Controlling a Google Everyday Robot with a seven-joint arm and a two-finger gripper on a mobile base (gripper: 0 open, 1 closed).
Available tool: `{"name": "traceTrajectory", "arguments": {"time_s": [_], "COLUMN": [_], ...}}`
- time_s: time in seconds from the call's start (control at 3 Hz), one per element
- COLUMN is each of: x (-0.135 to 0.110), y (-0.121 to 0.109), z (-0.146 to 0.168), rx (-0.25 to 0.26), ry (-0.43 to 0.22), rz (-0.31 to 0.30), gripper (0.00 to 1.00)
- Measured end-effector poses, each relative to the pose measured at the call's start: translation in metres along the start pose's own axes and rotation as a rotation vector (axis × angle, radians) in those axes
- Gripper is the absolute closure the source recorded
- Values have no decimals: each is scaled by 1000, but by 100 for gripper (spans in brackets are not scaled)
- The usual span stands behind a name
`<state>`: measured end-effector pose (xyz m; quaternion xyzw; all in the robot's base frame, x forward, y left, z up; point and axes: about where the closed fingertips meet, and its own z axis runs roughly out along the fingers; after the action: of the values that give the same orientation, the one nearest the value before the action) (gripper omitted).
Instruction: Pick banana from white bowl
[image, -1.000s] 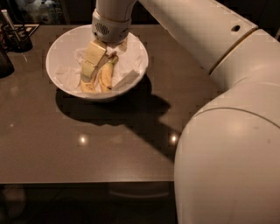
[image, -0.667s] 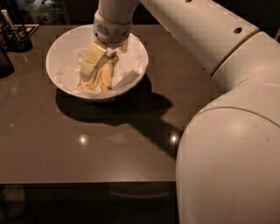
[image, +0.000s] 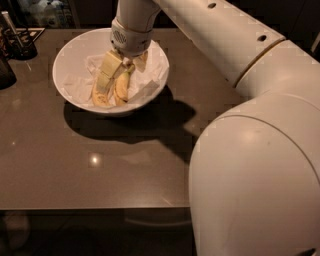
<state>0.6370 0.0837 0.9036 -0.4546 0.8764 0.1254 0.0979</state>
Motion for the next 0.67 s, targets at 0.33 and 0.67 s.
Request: {"name": "traceTrajectory", "arguments": {"time_s": [0.33, 0.67], "x": [0, -3], "y": [-4, -1], "z": [9, 18], "rx": [-8, -6], "ry": [27, 54], "rz": [39, 40], "gripper": [41, 60]}}
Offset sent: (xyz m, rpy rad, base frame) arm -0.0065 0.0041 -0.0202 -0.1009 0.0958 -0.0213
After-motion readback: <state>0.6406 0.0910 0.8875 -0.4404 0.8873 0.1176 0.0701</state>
